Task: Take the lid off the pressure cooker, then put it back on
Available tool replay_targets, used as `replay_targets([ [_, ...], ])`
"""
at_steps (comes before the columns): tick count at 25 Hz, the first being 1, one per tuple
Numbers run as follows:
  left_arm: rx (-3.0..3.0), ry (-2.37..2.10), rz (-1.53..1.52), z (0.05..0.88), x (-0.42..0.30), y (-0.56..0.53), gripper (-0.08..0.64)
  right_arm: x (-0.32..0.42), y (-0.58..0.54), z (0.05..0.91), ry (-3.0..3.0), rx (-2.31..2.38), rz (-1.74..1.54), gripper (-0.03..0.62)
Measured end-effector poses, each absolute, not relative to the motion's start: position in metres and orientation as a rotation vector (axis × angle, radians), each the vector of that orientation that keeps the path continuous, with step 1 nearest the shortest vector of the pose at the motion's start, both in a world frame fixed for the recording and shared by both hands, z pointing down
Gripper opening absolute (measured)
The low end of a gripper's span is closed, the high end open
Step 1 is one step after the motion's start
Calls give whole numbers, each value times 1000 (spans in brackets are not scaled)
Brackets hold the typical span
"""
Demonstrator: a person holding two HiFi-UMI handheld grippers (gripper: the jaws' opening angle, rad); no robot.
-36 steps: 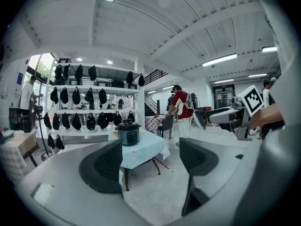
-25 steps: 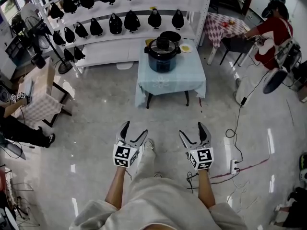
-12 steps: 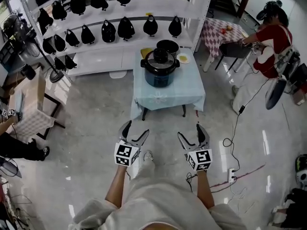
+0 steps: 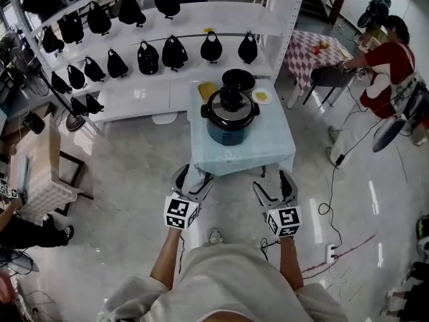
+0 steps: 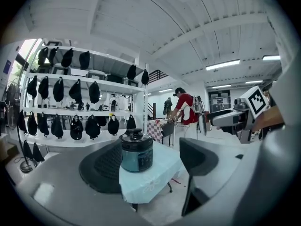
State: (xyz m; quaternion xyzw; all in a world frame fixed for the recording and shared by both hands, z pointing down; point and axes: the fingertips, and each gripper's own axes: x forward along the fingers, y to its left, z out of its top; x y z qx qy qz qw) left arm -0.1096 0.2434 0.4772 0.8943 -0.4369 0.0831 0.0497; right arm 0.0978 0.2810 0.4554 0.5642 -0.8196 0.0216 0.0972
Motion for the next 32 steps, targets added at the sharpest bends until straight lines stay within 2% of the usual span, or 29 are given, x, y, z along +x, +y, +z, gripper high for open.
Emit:
replay_targets([
  [14,2662,-1328,319,511,-116,151,360,89,179,494,-2425,1591,160,374],
  [32,2603,-1453,351,499,-68,-109,360,134,-75,495,-2531,1477,189,374],
])
